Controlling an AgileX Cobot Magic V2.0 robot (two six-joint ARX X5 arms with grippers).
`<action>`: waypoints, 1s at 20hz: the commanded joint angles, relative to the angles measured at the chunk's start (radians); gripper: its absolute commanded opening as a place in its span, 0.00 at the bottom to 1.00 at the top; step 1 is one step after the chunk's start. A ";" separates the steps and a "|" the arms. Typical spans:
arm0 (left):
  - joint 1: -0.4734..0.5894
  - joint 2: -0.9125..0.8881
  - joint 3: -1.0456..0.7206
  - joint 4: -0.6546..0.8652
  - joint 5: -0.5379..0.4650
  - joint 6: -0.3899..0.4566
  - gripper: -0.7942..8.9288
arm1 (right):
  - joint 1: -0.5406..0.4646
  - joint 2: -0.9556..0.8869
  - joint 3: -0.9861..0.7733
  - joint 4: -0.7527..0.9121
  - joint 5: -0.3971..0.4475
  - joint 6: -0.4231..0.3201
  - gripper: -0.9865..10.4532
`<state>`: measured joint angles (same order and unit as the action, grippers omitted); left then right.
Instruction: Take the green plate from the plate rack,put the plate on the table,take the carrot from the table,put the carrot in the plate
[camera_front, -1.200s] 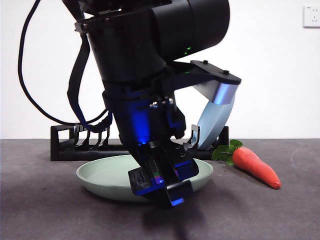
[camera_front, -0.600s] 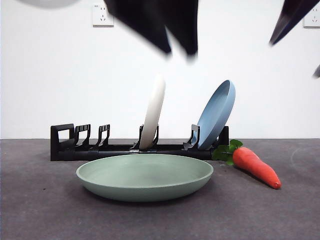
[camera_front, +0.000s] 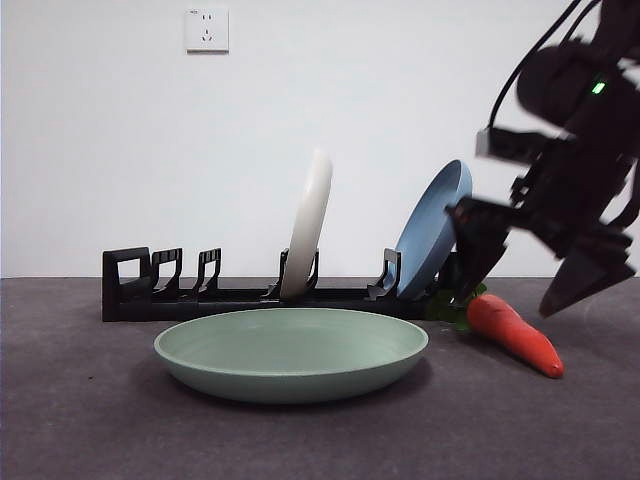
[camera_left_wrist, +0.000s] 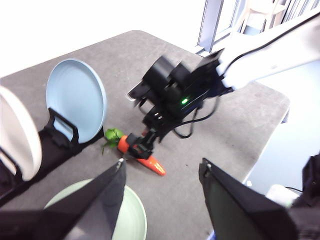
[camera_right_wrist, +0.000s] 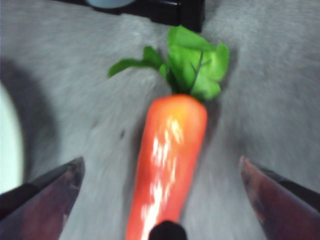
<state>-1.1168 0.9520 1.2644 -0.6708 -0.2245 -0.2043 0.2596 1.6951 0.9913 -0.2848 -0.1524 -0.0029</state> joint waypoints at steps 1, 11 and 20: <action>-0.004 -0.014 -0.001 -0.018 0.001 -0.037 0.34 | 0.012 0.056 0.002 0.072 0.006 0.051 0.49; -0.003 -0.015 -0.001 -0.027 -0.010 -0.034 0.34 | 0.024 0.107 0.002 0.124 0.050 0.085 0.07; -0.003 -0.015 -0.001 -0.036 -0.010 -0.031 0.34 | 0.226 -0.203 0.002 -0.026 0.051 0.147 0.07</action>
<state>-1.1168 0.9382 1.2644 -0.7101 -0.2321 -0.2333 0.4831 1.4780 0.9939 -0.3038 -0.1013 0.1173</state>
